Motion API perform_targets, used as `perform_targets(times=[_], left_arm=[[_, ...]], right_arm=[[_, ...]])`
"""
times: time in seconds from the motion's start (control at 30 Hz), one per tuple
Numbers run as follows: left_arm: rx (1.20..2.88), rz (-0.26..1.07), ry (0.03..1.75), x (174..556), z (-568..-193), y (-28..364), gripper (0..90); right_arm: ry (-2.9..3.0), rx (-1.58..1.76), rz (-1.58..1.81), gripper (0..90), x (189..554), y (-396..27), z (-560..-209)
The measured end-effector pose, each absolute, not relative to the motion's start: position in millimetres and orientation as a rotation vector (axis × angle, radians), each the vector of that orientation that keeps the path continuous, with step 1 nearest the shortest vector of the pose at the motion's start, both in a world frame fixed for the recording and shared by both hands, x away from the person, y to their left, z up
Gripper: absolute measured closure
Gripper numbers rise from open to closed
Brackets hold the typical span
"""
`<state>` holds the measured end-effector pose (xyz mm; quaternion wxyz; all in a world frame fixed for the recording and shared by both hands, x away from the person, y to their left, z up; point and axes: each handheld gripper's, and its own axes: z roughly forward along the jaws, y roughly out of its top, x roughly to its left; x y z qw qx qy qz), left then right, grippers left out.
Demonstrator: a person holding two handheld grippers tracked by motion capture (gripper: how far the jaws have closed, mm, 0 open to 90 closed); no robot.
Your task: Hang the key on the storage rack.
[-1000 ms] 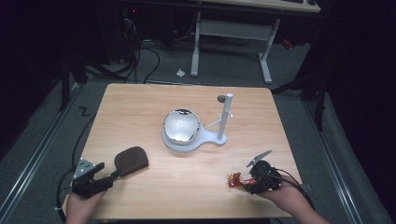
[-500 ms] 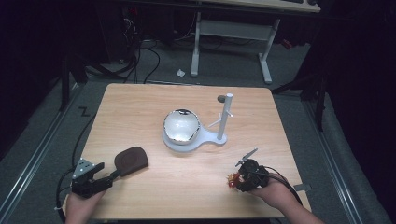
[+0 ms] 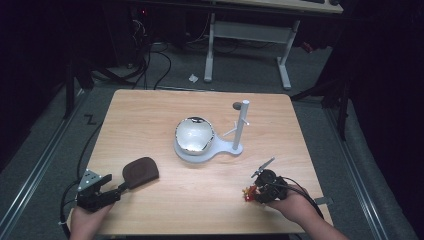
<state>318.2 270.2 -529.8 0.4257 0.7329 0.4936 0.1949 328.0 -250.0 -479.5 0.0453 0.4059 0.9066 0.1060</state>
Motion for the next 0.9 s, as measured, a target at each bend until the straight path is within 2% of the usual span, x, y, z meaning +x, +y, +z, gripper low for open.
perform_targets(times=[0.9], left_arm=[[1.836,0.474,1.232,318,-531,269,30.2]], right_arm=[[2.746,1.252,0.367,67.4,312,-262,-444]])
